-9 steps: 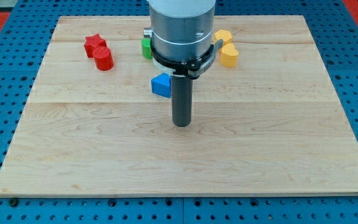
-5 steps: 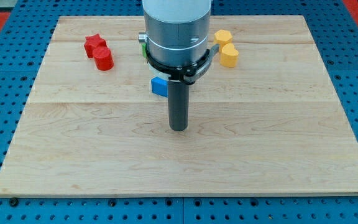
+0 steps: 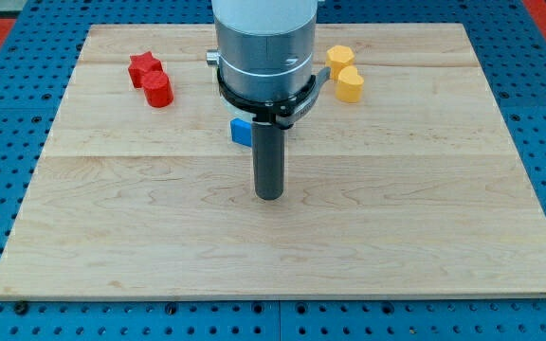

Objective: Push the yellow blocks to the top of the board

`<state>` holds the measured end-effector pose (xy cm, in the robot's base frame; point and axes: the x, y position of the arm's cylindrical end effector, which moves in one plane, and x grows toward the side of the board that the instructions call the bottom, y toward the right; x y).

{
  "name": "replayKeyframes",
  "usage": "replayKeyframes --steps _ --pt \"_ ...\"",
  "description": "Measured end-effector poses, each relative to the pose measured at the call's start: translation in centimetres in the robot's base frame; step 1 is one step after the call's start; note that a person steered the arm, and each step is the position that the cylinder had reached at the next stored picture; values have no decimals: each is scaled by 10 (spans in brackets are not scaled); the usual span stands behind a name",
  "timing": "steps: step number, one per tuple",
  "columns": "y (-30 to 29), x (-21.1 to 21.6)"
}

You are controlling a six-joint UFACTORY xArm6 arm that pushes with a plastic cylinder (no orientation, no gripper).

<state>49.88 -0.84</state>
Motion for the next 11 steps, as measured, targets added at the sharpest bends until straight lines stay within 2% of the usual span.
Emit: replayKeyframes --steps 3,5,8,9,10,11 --pt "15 -12" --pt "109 -111" --pt "128 -190" --pt "128 -161" --pt "125 -190" --pt "128 -198"
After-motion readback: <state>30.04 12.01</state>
